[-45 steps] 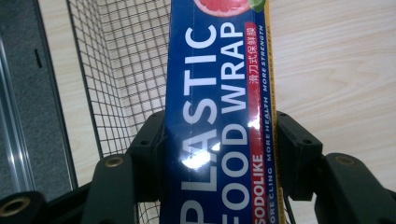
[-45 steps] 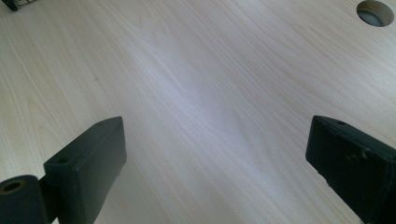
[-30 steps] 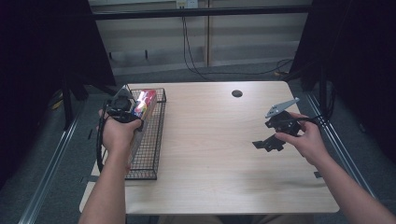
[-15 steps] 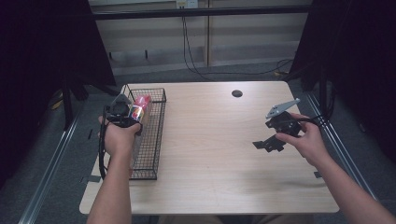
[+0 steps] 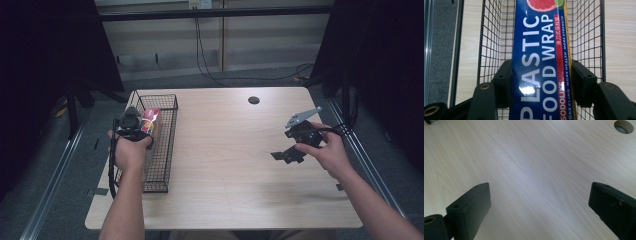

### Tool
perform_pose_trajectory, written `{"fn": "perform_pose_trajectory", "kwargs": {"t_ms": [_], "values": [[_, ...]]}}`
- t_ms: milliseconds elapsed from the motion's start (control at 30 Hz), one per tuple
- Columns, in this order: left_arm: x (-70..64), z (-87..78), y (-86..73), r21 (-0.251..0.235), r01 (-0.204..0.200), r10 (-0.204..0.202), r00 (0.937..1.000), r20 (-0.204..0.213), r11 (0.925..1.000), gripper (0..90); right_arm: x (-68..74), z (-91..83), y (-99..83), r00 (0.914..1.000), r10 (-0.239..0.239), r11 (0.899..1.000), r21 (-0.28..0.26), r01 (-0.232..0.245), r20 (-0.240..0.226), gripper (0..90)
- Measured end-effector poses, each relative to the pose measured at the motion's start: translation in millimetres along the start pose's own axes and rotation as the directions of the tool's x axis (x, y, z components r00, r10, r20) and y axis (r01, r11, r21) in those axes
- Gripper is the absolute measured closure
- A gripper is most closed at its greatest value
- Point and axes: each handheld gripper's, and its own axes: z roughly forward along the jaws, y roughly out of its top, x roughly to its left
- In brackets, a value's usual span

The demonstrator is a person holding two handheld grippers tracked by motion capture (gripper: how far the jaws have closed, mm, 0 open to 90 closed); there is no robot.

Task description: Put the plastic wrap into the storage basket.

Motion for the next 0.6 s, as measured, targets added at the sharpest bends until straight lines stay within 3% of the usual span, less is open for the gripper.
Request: {"fn": "perform_pose_trajectory", "kwargs": {"t_ms": [600], "values": [[-7.0,9.5,-4.1,0.025,-0.02,0.02,0.9998,0.005,0.9995,43.3,2.9,1.2,-0.2,0.9999,-0.014,1.0,0.0,0.014,-0.004,4.0]]}}
